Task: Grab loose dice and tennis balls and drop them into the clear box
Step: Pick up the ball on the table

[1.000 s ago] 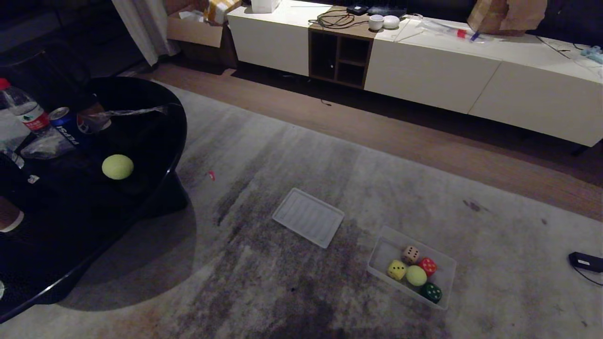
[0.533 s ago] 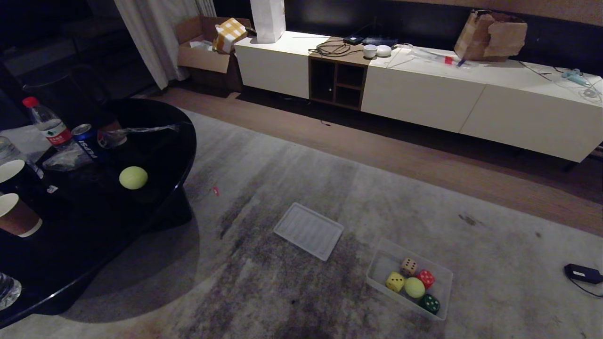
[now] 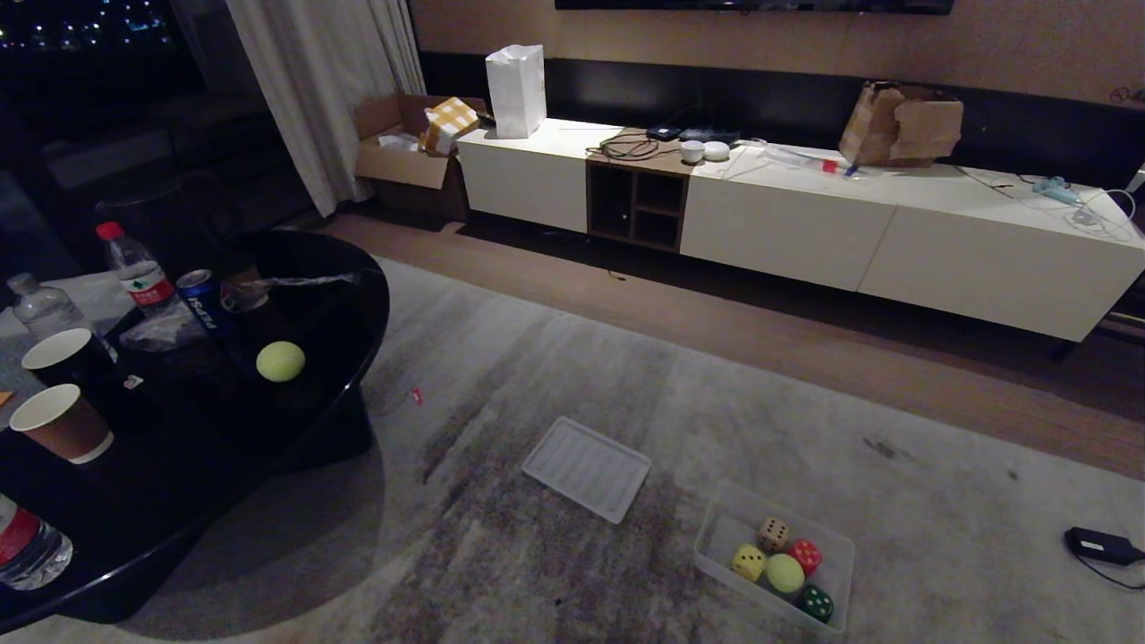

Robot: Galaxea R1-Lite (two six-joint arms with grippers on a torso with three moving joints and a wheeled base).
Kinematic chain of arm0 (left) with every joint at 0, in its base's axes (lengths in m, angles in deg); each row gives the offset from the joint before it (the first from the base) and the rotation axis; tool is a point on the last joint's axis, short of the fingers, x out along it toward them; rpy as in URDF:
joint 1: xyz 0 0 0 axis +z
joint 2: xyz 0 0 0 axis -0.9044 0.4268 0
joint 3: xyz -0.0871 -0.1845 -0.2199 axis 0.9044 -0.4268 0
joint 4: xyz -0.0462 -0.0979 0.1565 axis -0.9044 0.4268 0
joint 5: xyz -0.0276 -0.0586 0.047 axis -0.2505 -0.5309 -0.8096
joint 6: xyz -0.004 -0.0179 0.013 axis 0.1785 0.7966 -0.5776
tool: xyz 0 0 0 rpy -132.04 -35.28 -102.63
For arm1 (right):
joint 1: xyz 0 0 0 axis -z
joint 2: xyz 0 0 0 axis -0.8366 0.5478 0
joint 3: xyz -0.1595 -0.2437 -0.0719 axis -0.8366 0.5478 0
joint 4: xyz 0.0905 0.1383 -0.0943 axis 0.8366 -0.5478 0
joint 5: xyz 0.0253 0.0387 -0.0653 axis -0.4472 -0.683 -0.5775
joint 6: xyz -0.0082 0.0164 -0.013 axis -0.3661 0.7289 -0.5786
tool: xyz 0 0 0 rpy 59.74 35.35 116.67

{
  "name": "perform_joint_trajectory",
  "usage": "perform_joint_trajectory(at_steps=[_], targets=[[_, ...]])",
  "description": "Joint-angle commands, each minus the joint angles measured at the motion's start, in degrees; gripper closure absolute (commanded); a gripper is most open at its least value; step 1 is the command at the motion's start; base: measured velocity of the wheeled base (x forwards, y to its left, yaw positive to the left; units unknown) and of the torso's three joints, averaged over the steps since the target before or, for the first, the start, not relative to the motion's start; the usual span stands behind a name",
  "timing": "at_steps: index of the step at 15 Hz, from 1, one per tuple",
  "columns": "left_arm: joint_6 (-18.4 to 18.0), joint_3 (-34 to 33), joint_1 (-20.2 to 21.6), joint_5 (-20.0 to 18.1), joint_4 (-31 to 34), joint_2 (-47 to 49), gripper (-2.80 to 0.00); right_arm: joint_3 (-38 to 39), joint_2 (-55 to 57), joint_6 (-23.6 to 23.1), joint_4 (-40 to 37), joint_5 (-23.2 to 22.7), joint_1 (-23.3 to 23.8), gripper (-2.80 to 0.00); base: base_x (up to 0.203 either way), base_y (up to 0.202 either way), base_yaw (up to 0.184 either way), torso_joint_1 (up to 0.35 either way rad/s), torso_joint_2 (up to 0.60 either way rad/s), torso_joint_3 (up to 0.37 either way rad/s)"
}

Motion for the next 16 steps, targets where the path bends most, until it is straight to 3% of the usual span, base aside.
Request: perform_joint_trajectory(at_steps=[1,8,12,16], targets=[[0.06,-0.09,0.0,0.04,-0.02,0.06,0.0,0.44,0.11,0.08,0.03,0.0,-0.02,0.0,0.0,0.0,0.0,0.002,-0.01,0.203],[0.06,-0.09,0.0,0.04,-0.02,-0.02,0.0,0.44,0.11,-0.09,-0.05,0.0,-0.02,0.0,0.0,0.0,0.0,0.001,0.01,0.184],[-0.03,-0.09,0.0,0.04,-0.02,0.06,0.0,0.44,0.11,-0.18,-0.05,0.0,-0.02,0.0,0.0,0.0,0.0,0.017,-0.12,-0.056],[-0.11,-0.09,0.0,0.04,-0.02,0.06,0.0,0.44,0.11,-0.19,-0.05,-0.08,-0.02,0.0,0.003,-0.008,0.128,0.018,-0.04,-0.033]])
